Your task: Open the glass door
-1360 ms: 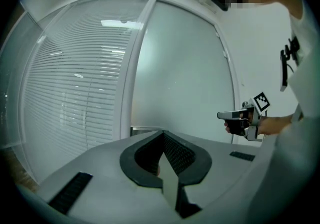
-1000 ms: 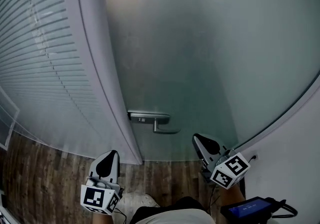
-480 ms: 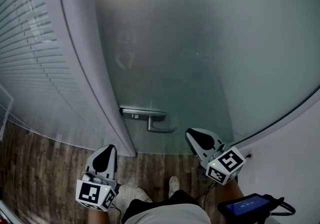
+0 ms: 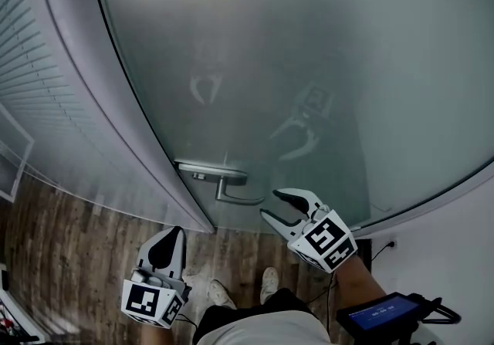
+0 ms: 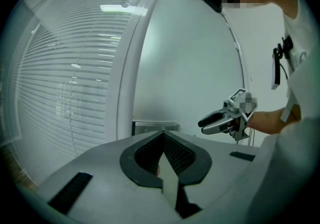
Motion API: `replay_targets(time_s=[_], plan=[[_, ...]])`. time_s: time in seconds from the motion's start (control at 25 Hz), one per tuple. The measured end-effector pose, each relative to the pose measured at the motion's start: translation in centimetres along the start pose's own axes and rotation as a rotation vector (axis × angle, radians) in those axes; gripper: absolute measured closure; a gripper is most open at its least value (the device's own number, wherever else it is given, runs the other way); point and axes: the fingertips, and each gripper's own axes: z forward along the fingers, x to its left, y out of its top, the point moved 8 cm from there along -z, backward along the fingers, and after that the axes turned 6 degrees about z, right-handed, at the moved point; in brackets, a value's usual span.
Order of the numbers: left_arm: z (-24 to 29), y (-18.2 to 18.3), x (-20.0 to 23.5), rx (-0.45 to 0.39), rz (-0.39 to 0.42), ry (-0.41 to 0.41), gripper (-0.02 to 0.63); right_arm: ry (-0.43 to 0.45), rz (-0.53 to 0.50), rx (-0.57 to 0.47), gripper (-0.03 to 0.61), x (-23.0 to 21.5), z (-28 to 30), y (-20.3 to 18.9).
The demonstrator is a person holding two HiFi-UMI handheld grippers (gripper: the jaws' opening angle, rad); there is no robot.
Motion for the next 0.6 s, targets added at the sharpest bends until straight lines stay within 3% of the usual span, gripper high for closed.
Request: replay_targets(time_s=[0.2,0.48,0.6], plan=[[-0.4,-0.2,-0.1,0.013,-0.015,0.012,0.615,0.05,-0.048,0.113,0.411,0.0,2.1,-0.9],[-0.9,-0.1,0.4,0.016,-0.021,0.017,0.615,0.035,-0.046,0.136,0.413,0.2,2.9,-1.2],[-1.0,0.1,0.5,0.017,-0.022,0.014,0.615,0.016,-0.032,0.128,0.459,0.0,2.7,-1.1]])
